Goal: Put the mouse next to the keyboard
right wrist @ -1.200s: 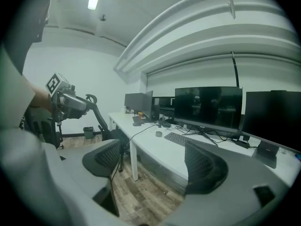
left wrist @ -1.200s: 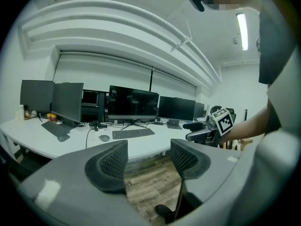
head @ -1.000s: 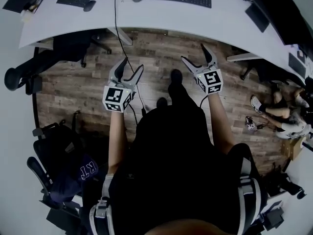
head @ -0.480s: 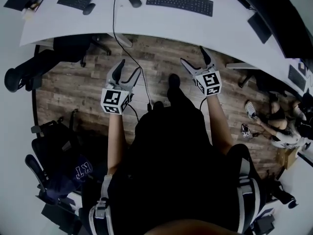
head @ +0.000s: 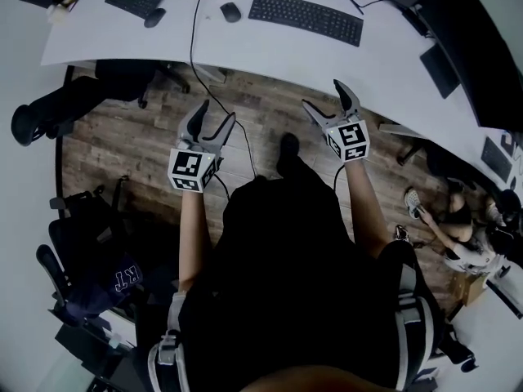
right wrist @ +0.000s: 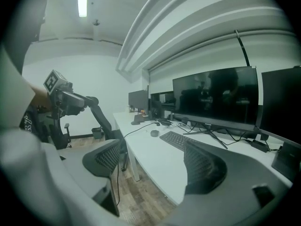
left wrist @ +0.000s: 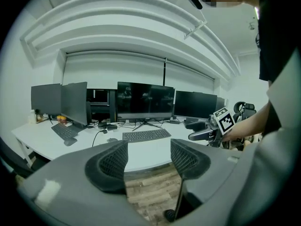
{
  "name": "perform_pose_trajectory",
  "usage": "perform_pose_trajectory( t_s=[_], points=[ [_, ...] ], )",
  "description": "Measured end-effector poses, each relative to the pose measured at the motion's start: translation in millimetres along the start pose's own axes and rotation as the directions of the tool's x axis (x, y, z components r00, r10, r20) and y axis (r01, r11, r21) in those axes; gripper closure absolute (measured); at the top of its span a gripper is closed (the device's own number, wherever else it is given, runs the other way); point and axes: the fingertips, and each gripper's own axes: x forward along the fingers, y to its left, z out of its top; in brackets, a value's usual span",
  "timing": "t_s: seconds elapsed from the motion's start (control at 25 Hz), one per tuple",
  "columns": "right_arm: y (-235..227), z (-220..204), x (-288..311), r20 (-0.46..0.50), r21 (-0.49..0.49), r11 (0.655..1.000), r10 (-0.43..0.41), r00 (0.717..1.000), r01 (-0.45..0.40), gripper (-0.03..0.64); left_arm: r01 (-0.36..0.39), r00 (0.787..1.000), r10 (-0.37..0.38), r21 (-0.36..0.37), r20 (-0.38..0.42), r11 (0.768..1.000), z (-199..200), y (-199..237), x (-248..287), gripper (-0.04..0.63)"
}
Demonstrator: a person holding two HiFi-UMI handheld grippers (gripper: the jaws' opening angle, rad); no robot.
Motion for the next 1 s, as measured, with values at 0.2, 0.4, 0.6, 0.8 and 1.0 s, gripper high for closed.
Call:
perform_pose_trajectory(
  t_s=[0.2, 0.4, 0.6, 0.8, 1.0],
  points=[
    [-15.8, 1.3, 16.9, 0.002, -0.009, 0.999, 0.042, 0.999, -0.042, 0.198, -0.032, 0.999, 0.032, 0.001, 0.002, 0.999, 8.8, -0.1, 16.0, 0.314],
    [-28.5, 3.0, 29.3, 0.003, -0.013, 0.996, 0.087, 0.996, -0.087, 0.218, -0.069, 0.998, 0.069, 0.004, 0.012, 0.998, 18.5, 3.0, 28.5, 0.314],
    [-31.9, 3.6, 40.8, -0.012, -0.037, 0.992, 0.122, 0.992, -0.123, 0.225, -0.091, 0.995, 0.091, -0.003, 0.031, 0.996, 23.8, 4.6, 33.8, 0.325],
    [-24.7, 9.1, 52.7, -0.014, -0.063, 0.985, 0.158, 0.987, -0.159, 0.225, -0.105, 0.993, 0.106, -0.016, 0.047, 0.994, 25.8, 12.3, 39.3, 0.325],
    [-23.9, 13.2, 62.5, -0.022, -0.091, 0.978, 0.188, 0.982, -0.189, 0.225, -0.113, 0.991, 0.114, -0.017, 0.069, 0.993, 32.1, 16.9, 49.2, 0.325]
  ],
)
